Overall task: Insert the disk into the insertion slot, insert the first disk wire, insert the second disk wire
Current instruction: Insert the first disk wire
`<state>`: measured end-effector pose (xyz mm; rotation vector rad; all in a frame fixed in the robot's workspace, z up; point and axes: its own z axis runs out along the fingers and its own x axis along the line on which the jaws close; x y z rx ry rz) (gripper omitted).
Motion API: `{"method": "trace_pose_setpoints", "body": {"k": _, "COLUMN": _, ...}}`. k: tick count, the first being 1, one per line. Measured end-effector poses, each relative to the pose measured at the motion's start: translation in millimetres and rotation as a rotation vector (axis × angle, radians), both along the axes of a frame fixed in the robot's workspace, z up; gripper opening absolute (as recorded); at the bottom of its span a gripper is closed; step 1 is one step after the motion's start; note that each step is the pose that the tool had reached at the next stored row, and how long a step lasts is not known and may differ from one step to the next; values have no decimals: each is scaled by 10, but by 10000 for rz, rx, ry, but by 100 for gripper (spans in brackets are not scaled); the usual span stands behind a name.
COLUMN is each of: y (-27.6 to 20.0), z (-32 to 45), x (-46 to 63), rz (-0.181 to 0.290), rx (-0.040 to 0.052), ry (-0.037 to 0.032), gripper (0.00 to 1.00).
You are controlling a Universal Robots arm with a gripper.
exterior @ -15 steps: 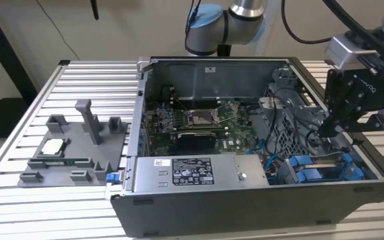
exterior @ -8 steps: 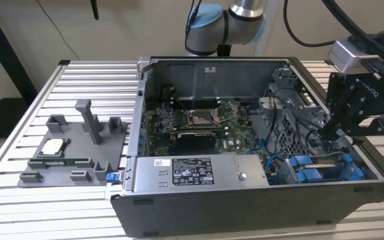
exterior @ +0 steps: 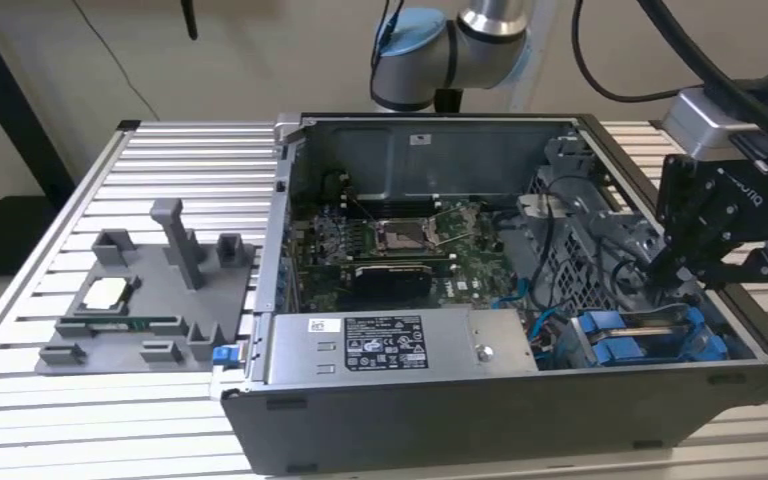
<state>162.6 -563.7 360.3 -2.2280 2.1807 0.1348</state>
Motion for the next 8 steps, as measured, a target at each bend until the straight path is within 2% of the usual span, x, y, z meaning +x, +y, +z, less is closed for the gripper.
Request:
{"method": "trace_pose_setpoints", "body": {"k": 3, "y": -46, "z": -31, "x": 36, "rz": -1, "rx": 0, "ry": 0, "gripper": 19}}
{"method": "trace_pose_setpoints", "body": {"k": 8, "y": -81, "z": -89, "x": 72, "rz": 0, "rx": 3, "ry": 5, "gripper": 19}}
